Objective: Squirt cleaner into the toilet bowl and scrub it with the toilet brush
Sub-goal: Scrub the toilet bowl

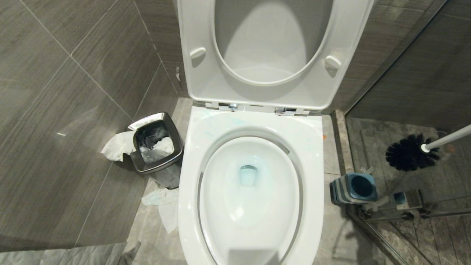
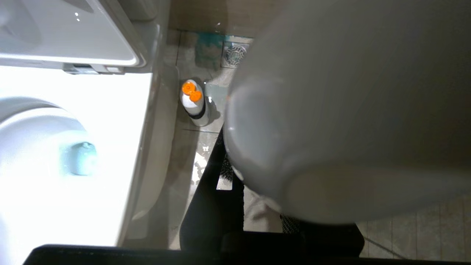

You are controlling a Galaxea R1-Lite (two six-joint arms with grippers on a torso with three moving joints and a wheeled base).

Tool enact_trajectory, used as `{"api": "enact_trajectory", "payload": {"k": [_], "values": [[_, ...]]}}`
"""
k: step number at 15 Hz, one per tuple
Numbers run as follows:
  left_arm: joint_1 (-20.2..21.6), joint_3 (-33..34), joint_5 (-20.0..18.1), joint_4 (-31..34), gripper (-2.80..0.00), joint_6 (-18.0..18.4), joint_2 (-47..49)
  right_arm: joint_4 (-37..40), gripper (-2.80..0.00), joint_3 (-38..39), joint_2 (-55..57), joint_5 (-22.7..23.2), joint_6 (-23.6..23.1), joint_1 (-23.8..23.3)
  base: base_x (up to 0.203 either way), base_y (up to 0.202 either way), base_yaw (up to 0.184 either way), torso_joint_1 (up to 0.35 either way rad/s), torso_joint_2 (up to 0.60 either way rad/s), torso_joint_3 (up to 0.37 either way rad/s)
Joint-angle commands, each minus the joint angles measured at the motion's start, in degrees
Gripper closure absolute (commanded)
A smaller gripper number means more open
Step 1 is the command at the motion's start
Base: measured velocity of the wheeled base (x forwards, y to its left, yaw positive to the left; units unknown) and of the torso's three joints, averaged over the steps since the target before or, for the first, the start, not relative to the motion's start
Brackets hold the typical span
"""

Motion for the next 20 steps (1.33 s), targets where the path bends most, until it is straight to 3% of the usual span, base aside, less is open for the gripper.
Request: {"api": "enact_trajectory", "payload": {"k": [1, 7, 11, 16, 20], "values": [[0.0, -0.1, 0.0, 0.0, 0.0, 0.0, 0.1, 0.8, 0.0, -1.9, 0.9, 0.0, 0.8, 0.0, 0.0, 0.0, 0.0, 0.003, 0.0, 0.207], [0.0, 0.1, 0.1, 0.0, 0.0, -0.5, 0.1, 2.3, 0.0, -4.0, 2.5, 0.2, 1.7, 2.4, 0.0, 0.0, 0.0, 0.001, 0.0, 0.202], [0.0, 0.1, 0.1, 0.0, 0.0, -0.5, 0.1, 8.5, 0.0, -11.5, 6.0, -0.6, 4.2, 8.5, 0.0, 0.0, 0.0, 0.0, 0.0, 0.206], [0.0, 0.1, 0.1, 0.0, 0.0, -0.5, 0.1, 10.7, 0.0, -16.9, 11.4, -6.3, 6.3, 20.2, 0.0, 0.0, 0.0, -0.001, 0.0, 0.087], [0.0, 0.1, 0.0, 0.0, 0.0, -0.4, 0.1, 10.9, 0.0, -24.2, 20.8, -17.0, 8.9, 33.5, 0.0, 0.0, 0.0, 0.002, 0.0, 0.006]]}}
